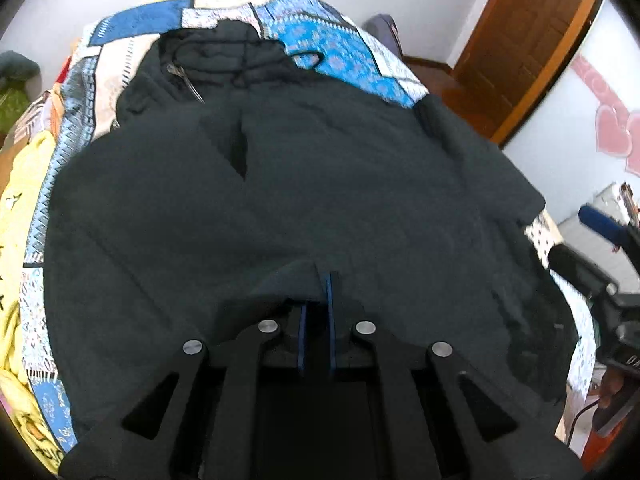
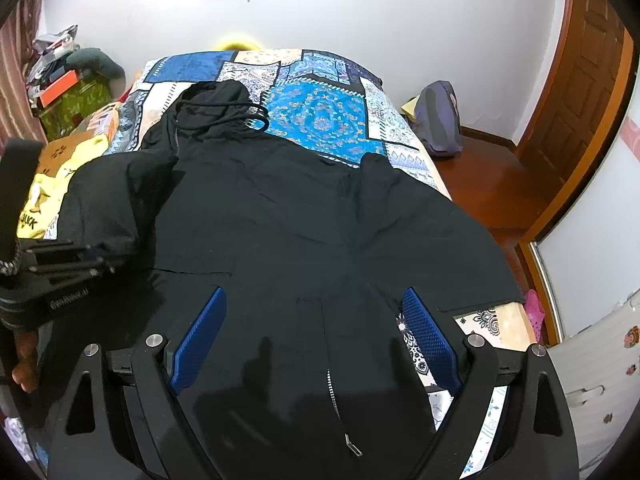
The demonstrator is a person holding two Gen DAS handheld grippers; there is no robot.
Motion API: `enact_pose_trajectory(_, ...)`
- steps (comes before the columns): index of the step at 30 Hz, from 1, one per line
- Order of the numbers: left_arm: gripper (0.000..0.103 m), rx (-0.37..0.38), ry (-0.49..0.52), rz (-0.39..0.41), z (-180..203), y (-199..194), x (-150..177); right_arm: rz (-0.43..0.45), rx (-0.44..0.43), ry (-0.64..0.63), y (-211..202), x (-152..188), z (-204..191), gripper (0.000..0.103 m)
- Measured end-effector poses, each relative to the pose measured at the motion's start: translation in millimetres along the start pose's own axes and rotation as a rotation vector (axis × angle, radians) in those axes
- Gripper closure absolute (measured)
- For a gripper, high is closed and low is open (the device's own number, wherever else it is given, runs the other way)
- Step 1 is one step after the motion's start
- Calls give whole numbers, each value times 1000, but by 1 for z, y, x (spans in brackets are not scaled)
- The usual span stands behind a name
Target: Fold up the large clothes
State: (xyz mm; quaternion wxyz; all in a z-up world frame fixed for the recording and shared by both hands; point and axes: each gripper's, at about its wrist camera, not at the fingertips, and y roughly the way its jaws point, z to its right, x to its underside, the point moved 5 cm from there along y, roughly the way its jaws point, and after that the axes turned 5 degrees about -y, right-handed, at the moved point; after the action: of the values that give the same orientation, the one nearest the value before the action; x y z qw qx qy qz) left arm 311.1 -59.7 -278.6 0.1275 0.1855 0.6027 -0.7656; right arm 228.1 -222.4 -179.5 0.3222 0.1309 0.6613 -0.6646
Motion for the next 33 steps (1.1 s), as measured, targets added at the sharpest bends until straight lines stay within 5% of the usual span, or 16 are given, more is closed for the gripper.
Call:
enact_pose_trajectory(2,94,10,2,-19,1,2,4,2,7,-12,-2,0,-1,15)
enact_pose_trajectory(7,62,66,-2,-37,-2,-12,16,17,24,-53,-10,-6,-8,15)
enact_pose_trajectory(17,52,-4,-71,162,-59,-101,12,84,-8,-158,-24,-37,-55,15)
enact_pose_trajectory(23,46,-190,-119,298,-121,-150,12,126,-73,-273,-24,-59,-106,15)
enact_pose_trajectory(27,44,-265,-149,316,-159,-163,22,105,-145,-364,-10,-67,-151,15)
enact_pose_trajectory(33,44,-281,-229,269,-201,-153,45,19,-225,-545,26,-60,-220,15)
